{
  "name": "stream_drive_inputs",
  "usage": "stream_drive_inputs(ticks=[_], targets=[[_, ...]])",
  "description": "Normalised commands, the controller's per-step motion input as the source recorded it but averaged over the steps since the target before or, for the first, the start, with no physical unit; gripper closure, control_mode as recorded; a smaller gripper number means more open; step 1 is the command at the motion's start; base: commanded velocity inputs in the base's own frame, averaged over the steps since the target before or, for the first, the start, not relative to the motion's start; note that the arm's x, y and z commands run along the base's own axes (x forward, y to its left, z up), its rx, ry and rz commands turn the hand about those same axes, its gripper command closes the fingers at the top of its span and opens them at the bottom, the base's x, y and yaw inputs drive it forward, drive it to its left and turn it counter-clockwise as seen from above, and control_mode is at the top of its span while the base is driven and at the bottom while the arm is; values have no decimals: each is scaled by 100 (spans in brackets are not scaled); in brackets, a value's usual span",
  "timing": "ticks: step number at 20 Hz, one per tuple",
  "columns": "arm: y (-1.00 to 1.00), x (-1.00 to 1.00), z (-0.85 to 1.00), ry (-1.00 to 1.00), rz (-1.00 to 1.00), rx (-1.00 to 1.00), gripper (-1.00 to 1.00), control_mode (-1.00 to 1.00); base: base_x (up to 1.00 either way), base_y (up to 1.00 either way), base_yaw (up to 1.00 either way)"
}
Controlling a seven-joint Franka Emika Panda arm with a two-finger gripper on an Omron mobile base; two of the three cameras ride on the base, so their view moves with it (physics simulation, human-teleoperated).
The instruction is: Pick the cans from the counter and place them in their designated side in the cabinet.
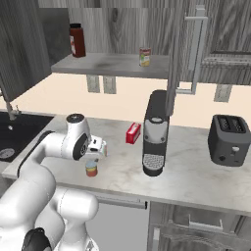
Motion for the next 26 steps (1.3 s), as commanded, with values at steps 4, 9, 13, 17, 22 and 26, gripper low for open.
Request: stream_drive_inputs(ticks=[4, 9, 13, 17, 22, 26], targets=[[0, 10, -21, 1, 0, 0, -100, -100, 0, 0, 0], [0, 6, -15, 1, 0, 0, -100, -100, 0, 0, 0], [0, 5, -14, 2, 0, 0, -100, -100, 0, 0, 0], [0, 5, -15, 2, 0, 0, -100, -100, 0, 0, 0], [0, 2, -15, 2, 0, 0, -100, -100, 0, 0, 0], [0, 1, -15, 2, 0, 0, -100, -100, 0, 0, 0]])
